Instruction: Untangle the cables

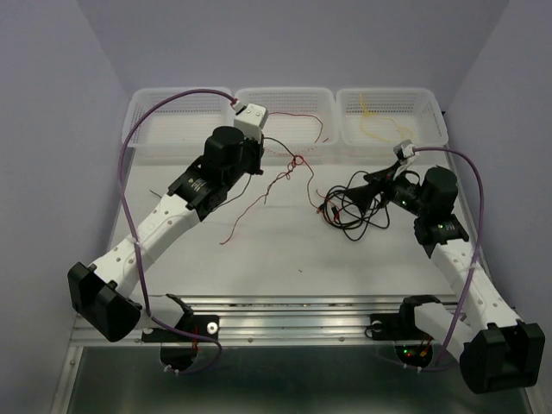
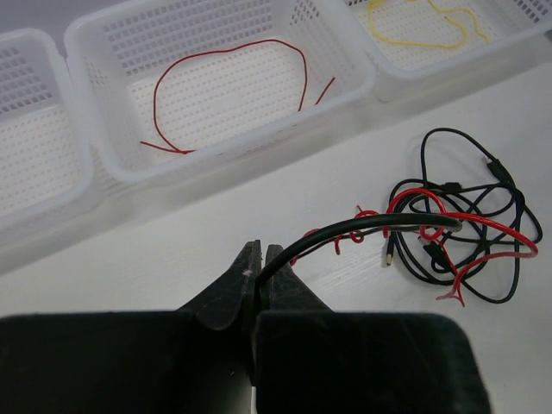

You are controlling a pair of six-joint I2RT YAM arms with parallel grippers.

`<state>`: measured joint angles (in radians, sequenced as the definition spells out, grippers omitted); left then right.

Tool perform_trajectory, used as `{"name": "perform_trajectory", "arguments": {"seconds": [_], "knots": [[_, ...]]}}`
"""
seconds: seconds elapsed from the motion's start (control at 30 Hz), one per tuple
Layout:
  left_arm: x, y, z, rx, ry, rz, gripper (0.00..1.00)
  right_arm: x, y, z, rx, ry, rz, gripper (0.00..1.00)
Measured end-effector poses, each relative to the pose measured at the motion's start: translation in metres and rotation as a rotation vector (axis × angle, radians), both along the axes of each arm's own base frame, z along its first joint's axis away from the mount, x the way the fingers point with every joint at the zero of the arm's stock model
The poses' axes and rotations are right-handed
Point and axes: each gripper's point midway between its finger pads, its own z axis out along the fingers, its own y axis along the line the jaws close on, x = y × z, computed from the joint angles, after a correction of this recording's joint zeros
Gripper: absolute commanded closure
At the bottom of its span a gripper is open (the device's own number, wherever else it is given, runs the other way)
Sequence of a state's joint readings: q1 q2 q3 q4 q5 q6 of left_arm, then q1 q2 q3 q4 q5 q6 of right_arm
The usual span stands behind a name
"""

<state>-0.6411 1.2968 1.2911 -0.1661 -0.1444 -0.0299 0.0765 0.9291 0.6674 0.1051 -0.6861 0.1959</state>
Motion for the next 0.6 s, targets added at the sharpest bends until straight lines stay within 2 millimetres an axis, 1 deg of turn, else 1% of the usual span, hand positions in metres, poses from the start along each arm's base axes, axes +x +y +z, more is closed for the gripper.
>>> {"name": "perform_trajectory", "arguments": {"seconds": [0.07,0.1,0.17,0.2,0.27,0.3,0.43,0.47,0.5,0.53,0.57,0.6], "knots": [[-0.001,-0.003,-0.001,0.002,0.002,-0.010,1.00,-0.003,0.019,0.019,-0.025,-0.067,0.099,0.00],[-0.001,-0.003,-0.002,0.005,0.003,-0.013,1.00,-0.004,0.028,0.025,-0.035,-0.092,0.136,0.00],[-0.002,-0.005,-0.004,0.008,0.008,-0.018,1.00,-0.006,0.049,0.034,-0.061,-0.134,0.208,0.00],[-0.002,-0.006,-0.005,0.010,0.010,-0.021,1.00,-0.007,0.063,0.035,-0.075,-0.148,0.244,0.00],[-0.002,-0.007,-0.007,0.013,0.015,-0.025,1.00,-0.006,0.083,0.032,-0.106,-0.158,0.283,0.00],[-0.003,-0.008,-0.008,0.015,0.018,-0.028,1.00,-0.002,0.091,0.030,-0.122,-0.155,0.290,0.00],[-0.004,-0.009,-0.008,0.018,0.020,-0.034,1.00,0.017,0.111,0.019,-0.163,-0.126,0.306,0.00],[-0.004,-0.010,-0.009,0.018,0.020,-0.034,1.00,0.021,0.115,0.016,-0.175,-0.122,0.299,0.03],[-0.004,-0.010,-0.009,0.018,0.020,-0.035,1.00,0.026,0.119,0.011,-0.188,-0.113,0.298,0.08],[-0.004,-0.010,-0.009,0.019,0.021,-0.035,1.00,0.027,0.123,0.005,-0.202,-0.106,0.301,0.32],[-0.004,-0.010,-0.009,0.019,0.021,-0.034,1.00,0.028,0.126,0.001,-0.210,-0.096,0.299,0.44],[-0.004,-0.010,-0.009,0.019,0.021,-0.033,1.00,0.030,0.130,-0.003,-0.217,-0.084,0.296,0.52]]}}
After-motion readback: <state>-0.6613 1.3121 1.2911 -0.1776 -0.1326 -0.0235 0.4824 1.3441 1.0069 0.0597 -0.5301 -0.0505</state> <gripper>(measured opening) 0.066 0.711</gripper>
